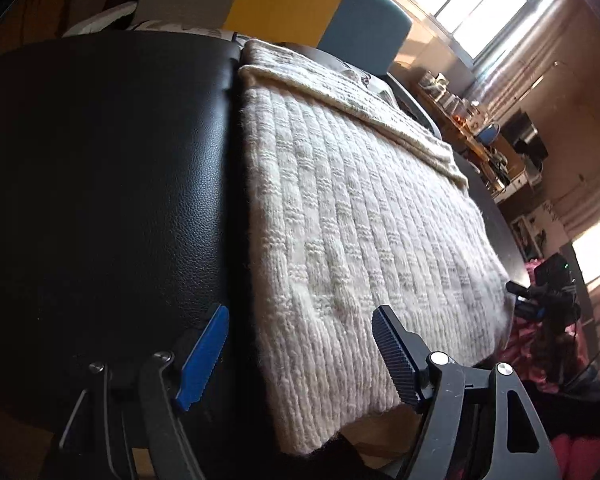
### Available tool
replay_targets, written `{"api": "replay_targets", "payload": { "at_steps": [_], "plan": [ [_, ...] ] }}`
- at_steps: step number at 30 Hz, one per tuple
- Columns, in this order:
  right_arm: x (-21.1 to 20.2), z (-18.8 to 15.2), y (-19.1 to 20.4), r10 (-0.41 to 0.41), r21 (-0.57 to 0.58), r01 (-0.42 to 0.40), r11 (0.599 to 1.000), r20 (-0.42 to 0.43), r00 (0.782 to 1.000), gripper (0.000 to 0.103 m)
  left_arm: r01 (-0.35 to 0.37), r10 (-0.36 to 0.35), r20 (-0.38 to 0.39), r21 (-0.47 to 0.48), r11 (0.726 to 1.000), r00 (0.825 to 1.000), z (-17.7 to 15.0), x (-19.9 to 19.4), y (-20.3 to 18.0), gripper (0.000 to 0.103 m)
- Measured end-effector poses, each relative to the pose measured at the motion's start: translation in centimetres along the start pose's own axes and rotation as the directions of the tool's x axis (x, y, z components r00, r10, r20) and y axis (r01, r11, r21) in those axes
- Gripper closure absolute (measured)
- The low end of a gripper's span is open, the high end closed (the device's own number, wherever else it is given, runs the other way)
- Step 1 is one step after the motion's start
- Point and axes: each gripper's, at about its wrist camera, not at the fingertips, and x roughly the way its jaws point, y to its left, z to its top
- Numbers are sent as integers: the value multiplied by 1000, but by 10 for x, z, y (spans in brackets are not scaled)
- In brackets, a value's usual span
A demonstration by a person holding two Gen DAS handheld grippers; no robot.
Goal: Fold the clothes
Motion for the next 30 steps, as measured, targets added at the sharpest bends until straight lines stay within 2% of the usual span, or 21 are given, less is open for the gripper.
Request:
{"api": "replay_targets", "payload": {
  "at_steps": [2,3,5,7,10,13,18,20,24,28,30],
  "plan": [
    [1,-3,3,-4,-35,4,999,14,1000,73,30,-31,-18,-1,1000,999,-3,4,-5,30],
    [2,-3,5,-7,-54,8,999,21,1000,73,32,-32,-20,-5,999,999,-4,6,-6,38],
    [3,-5,7,-11,-69,13,997,34,999,73,2,-3,-8,-20,1000,1000,-6,7,-4,44],
    [4,-6,7,-9,-68,12,998,39,999,73,-12,11,-6,-62,998,1000,-5,6,2,62],
    [6,-4,8,-15,-72,17,997,26,1000,73,9,-10,-5,-163,987,1000,-3,5,18,77],
    [3,-12,11,-88,-98,91,991,33,996,89,32,-32,3,-247,968,999,-3,4,30,91],
    [8,-24,32,-190,-186,198,962,56,980,91,78,-72,34,-239,968,997,-5,2,14,95],
    [7,-28,28,-156,-178,163,970,50,986,91,101,-96,35,-244,964,995,-8,2,11,95],
    [2,-34,23,-81,-159,87,983,45,996,92,196,-186,60,-280,940,981,-16,-8,16,95],
    [-6,-37,22,-8,-144,15,990,47,999,92,256,-245,73,-296,920,967,-21,-20,19,95],
    [-9,-35,27,56,-137,-46,990,69,996,92,292,-281,79,-292,911,956,-17,-24,15,95]
  ]
}}
